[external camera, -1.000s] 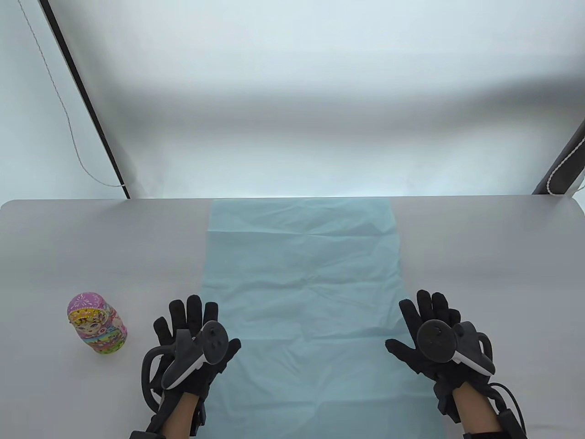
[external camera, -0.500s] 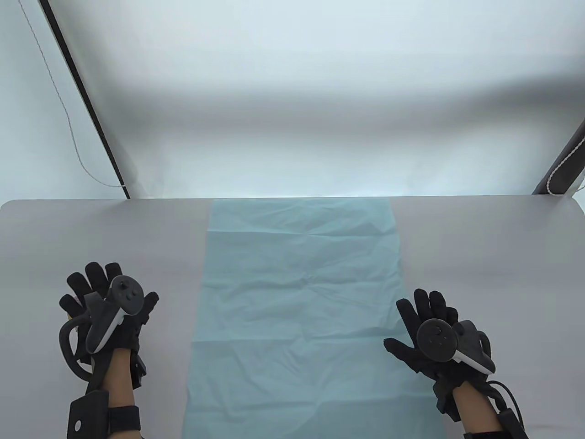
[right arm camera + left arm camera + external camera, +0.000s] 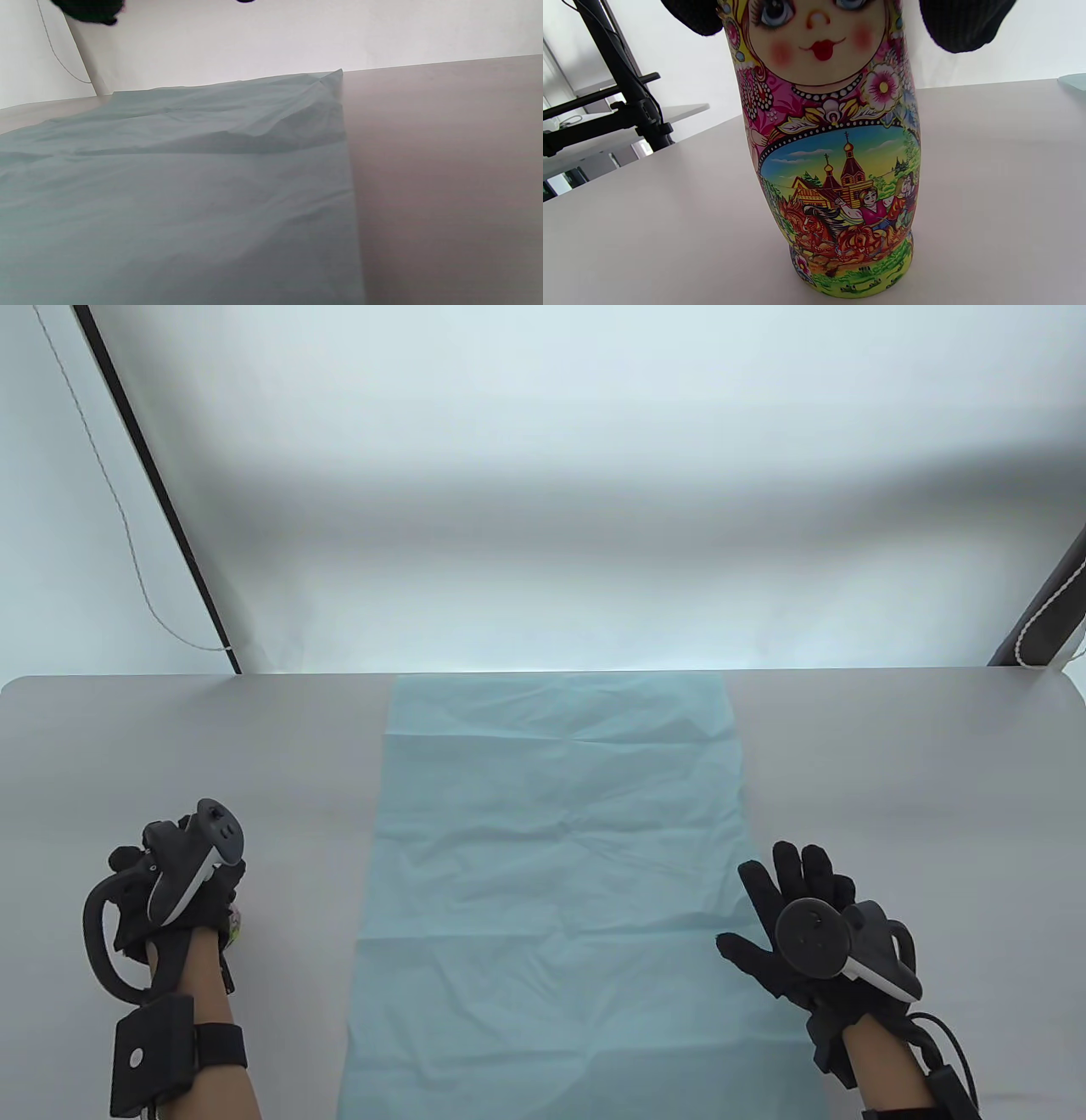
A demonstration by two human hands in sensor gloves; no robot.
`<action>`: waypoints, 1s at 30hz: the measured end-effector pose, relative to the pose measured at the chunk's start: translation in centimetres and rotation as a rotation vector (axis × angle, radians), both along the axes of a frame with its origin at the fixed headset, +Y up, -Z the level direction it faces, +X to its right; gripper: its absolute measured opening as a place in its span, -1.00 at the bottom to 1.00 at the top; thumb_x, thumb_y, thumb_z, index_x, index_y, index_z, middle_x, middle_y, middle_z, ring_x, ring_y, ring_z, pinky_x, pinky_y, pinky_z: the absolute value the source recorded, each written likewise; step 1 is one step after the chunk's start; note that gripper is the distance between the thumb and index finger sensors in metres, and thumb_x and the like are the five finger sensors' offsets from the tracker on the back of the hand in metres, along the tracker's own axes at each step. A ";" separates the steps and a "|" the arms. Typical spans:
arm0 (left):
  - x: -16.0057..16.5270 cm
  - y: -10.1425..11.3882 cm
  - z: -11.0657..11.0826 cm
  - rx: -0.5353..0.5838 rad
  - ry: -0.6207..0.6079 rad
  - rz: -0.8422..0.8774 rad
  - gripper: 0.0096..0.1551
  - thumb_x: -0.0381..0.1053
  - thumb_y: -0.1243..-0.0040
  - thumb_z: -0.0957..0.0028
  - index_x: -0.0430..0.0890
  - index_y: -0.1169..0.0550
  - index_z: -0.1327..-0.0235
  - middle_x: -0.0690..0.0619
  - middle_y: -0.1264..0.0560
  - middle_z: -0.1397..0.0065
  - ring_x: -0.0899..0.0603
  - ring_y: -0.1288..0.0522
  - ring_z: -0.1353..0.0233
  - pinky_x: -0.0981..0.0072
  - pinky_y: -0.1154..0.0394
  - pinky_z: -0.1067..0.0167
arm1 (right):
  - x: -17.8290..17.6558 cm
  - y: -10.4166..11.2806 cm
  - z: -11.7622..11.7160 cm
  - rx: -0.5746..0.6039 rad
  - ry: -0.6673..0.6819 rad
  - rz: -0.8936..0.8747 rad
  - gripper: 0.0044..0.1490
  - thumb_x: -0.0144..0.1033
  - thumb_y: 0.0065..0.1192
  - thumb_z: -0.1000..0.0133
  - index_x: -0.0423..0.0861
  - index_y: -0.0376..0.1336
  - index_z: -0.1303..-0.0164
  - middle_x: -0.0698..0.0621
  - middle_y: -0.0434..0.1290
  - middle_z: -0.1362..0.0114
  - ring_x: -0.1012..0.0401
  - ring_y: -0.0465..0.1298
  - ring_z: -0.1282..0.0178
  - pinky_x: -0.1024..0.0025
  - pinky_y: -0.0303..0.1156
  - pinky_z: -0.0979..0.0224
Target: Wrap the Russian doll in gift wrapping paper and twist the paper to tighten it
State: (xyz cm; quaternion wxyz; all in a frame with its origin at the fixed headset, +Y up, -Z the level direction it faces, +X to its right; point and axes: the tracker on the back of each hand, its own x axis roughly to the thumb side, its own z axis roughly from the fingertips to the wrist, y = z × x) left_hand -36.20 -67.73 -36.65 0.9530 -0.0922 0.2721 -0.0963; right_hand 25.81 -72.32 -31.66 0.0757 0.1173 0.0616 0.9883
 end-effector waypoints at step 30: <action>18.3 5.8 1.2 0.354 -0.537 0.182 -0.21 0.40 -0.30 -0.01 0.13 -0.43 -0.50 -0.12 -0.39 -0.63 -0.41 -0.47 -0.44 -0.08 -0.61 0.04 | -0.6 1.4 0.6 0.049 0.024 -0.023 0.17 0.42 -0.02 -0.31 -0.09 -0.21 -0.91 -0.49 -0.40 -0.87 -0.42 -0.38 -0.72 -0.45 -0.31 -0.61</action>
